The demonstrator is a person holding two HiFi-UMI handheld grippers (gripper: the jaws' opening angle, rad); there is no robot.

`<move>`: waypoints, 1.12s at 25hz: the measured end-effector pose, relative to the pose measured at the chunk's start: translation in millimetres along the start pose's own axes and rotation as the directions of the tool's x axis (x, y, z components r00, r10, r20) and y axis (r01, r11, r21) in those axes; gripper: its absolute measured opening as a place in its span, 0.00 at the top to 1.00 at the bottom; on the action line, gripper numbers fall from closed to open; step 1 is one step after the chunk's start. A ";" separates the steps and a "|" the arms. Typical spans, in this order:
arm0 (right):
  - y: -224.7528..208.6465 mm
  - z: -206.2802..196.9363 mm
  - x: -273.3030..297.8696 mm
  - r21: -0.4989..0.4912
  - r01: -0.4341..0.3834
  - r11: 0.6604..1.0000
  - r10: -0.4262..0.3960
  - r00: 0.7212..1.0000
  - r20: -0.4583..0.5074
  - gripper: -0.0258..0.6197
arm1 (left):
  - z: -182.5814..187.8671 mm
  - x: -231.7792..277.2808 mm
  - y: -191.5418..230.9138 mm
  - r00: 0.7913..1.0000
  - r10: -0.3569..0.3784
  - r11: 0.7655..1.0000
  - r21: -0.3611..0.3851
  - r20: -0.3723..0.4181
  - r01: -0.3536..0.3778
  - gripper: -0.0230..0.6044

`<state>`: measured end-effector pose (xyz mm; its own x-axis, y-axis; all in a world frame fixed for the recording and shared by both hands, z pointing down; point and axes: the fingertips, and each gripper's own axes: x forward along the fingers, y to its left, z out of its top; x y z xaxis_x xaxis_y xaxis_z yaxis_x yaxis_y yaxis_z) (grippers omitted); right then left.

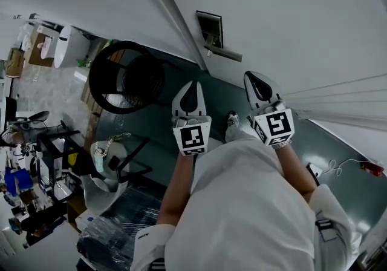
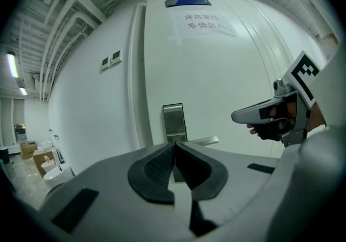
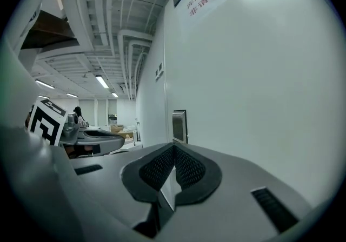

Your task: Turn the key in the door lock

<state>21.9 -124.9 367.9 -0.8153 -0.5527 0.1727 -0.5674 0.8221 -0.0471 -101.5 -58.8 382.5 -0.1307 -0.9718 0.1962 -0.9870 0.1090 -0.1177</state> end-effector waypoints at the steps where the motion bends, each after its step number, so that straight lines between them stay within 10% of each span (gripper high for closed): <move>1: -1.3 0.1 4.9 -0.007 -0.003 1.000 0.003 1.000 -0.002 0.97 | -1.4 5.5 1.2 1.000 -0.001 1.000 0.003 -0.002 0.001 0.95; 10: -29.0 -1.5 35.4 -0.006 0.082 0.997 -0.082 0.997 -0.013 0.97 | -27.2 68.3 -2.5 0.989 -0.141 0.990 -0.031 -0.044 0.140 0.93; 28: -20.0 -27.7 3.9 0.019 0.405 0.914 -0.401 0.909 -0.115 0.97 | -105.4 161.8 -18.9 0.901 -0.410 0.901 -0.219 -0.145 0.375 0.74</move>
<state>33.3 -139.7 396.7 -0.5004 -0.8162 0.2887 -0.8513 0.5247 0.0079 -113.8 -196.1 519.0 0.2732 -0.8895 0.3663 -0.9587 -0.2202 0.1802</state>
